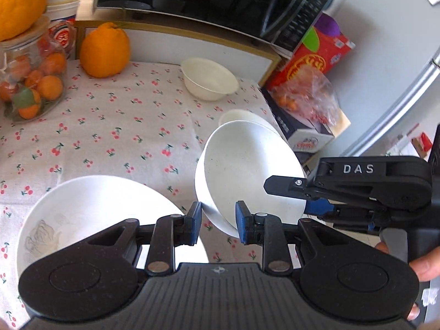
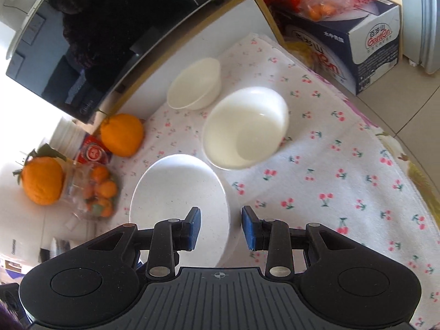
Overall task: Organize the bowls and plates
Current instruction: 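Lift the white bowl with both grippers and carry it to the cream bowl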
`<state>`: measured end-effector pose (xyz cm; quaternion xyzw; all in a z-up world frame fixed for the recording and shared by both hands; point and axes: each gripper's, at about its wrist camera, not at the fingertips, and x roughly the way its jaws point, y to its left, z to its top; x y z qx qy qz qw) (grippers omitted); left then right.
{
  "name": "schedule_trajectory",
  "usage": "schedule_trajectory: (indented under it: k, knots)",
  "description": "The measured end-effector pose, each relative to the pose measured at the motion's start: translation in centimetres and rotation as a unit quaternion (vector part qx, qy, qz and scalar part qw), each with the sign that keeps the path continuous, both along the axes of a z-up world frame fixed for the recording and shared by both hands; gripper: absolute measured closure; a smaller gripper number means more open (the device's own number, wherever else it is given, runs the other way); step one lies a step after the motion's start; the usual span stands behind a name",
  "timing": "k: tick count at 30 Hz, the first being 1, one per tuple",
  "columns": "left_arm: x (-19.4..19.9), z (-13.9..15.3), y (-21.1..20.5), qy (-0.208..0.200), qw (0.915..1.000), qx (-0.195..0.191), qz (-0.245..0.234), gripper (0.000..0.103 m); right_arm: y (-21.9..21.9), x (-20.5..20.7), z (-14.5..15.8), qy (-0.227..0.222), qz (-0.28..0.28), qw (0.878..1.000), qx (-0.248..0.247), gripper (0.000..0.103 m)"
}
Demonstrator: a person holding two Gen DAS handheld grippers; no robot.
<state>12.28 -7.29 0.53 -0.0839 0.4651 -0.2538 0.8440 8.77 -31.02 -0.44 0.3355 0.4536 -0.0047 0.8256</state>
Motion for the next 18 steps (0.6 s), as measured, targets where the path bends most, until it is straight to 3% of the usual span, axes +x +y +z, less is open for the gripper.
schedule_trajectory:
  k: [18]
  knots:
    - [-2.1,-3.2,-4.8,0.02,0.9966,0.046,-0.066,0.079,-4.4,-2.4,-2.7,0.05,-0.028,0.998,0.0,0.069]
